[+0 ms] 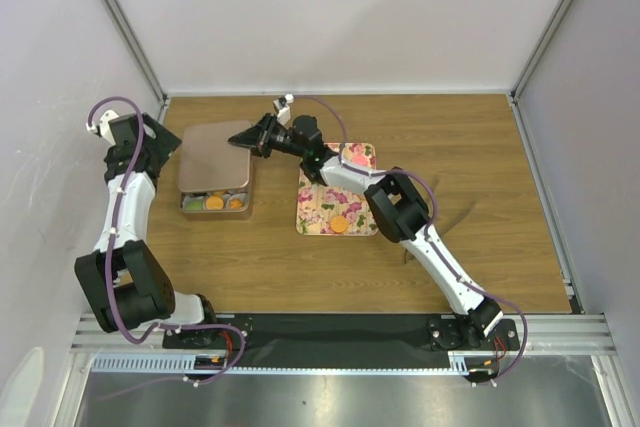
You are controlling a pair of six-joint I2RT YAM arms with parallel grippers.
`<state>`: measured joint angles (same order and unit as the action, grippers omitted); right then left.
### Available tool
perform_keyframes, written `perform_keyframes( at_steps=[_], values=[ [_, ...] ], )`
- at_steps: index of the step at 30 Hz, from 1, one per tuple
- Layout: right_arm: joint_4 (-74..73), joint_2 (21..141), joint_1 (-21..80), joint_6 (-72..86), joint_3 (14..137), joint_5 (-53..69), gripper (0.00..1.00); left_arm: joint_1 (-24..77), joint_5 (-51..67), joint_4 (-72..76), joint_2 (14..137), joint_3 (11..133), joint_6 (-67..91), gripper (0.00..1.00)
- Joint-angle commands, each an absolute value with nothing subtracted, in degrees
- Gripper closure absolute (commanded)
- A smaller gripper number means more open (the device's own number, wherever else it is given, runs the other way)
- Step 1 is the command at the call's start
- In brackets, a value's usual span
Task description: Pack the cookies
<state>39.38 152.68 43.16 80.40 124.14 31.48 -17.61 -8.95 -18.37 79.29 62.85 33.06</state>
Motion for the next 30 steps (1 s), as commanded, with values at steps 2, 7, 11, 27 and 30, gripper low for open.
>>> perform_keyframes(
  at_steps=[2, 7, 11, 27, 30],
  values=[
    [39.99, 155.30, 43.94, 81.30, 129.63, 29.71, 1.00, -17.93, -11.25, -15.21, 77.44, 61.09, 34.28, 0.00],
    [36.92, 157.50, 45.17, 80.95, 133.68, 28.57, 1.00, -17.93, -10.20, -14.59, 77.87, 60.64, 34.36, 0.00],
    [36.39, 157.94, 45.70, 81.65, 133.42, 27.42, 1.00, -17.93, -9.50, -14.07, 78.40, 59.59, 34.54, 0.00],
    [30.07, 161.28, 46.67, 80.25, 138.42, 24.44, 0.97, -17.84, -7.56, -13.54, 81.12, 60.64, 33.75, 0.00],
    [29.18, 161.89, 46.58, 80.07, 139.22, 24.08, 0.95, -17.93, -7.30, -13.54, 81.65, 60.56, 33.84, 0.00]
  ],
)
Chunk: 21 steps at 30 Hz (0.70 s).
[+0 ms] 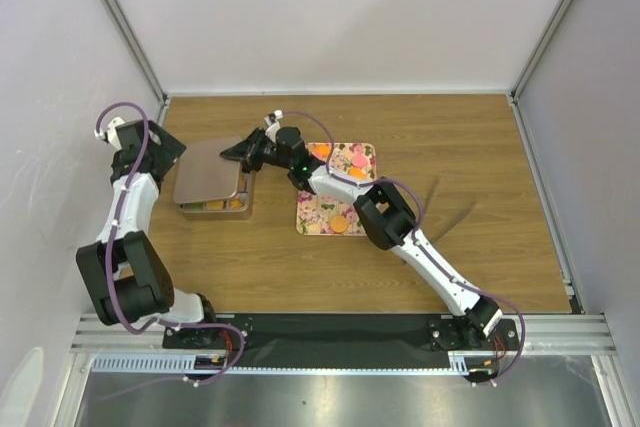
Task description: Pack the cookies
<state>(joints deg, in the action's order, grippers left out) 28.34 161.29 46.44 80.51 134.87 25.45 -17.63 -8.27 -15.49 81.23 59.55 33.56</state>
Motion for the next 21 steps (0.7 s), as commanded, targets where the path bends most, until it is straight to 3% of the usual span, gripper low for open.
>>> perform_keyframes(
  at_steps=[1, 21],
  values=[
    [29.01, 162.16, 46.58, 80.07, 139.31, 24.08, 0.94, -17.93, -7.21, -13.54, 81.65, 60.56, 33.75, 0.00],
    [27.69, 161.90, 46.67, 81.74, 137.99, 26.89, 0.91, -17.84, -5.36, -13.45, 84.20, 60.91, 34.19, 0.00]
  ],
)
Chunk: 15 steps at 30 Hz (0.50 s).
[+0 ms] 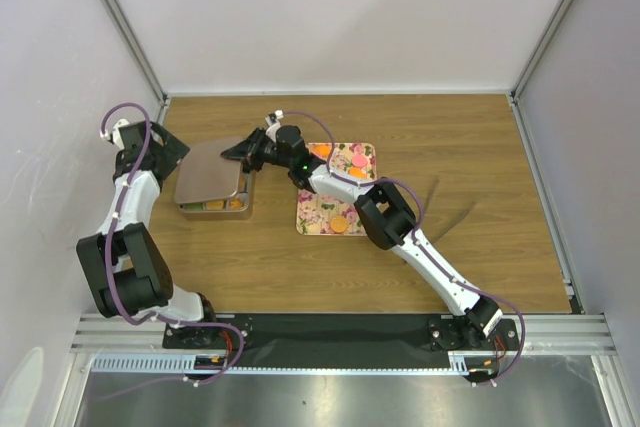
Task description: Pack the cookies
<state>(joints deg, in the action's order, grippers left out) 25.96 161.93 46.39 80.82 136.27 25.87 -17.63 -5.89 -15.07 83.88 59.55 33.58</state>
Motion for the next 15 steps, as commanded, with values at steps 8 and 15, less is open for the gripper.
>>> perform_keyframes(
  at_steps=[8, 15],
  values=[
    [27.25, 161.63, 46.84, 82.26, 137.37, 27.86, 0.91, -17.93, -5.10, -13.45, 84.29, 60.47, 34.28, 0.00],
    [28.74, 159.88, 46.93, 82.97, 133.95, 28.13, 0.91, -17.93, -4.92, -13.80, 84.81, 60.56, 34.19, 0.00]
  ],
)
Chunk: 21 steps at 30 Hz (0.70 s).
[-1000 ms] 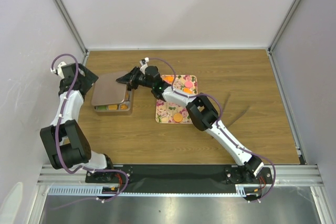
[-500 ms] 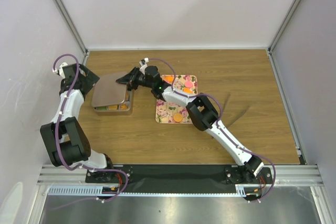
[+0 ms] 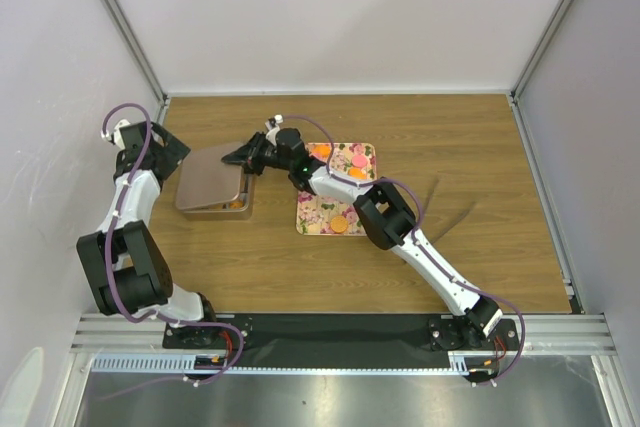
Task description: Pack the cookies
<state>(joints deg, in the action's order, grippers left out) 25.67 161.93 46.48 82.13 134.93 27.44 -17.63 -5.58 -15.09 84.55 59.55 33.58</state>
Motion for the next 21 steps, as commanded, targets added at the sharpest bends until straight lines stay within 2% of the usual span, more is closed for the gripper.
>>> perform_keyframes(
  at_steps=[1, 8, 13, 21],
  values=[
    [29.18, 159.70, 46.93, 83.14, 133.51, 28.04, 0.91, -17.93, -4.92, -13.80, 84.81, 60.56, 34.19, 0.00],
    [30.76, 158.47, 46.85, 84.02, 131.31, 28.04, 0.86, -17.93, -4.75, -13.97, 85.25, 60.56, 33.93, 0.00],
    [33.30, 156.72, 46.41, 84.55, 128.15, 28.04, 0.77, -17.93, -5.01, -14.33, 85.69, 60.64, 33.93, 0.00],
    [35.59, 153.55, 45.62, 84.38, 122.88, 28.30, 0.75, -17.84, -5.10, -14.50, 86.13, 60.64, 33.75, 0.00]
  ],
)
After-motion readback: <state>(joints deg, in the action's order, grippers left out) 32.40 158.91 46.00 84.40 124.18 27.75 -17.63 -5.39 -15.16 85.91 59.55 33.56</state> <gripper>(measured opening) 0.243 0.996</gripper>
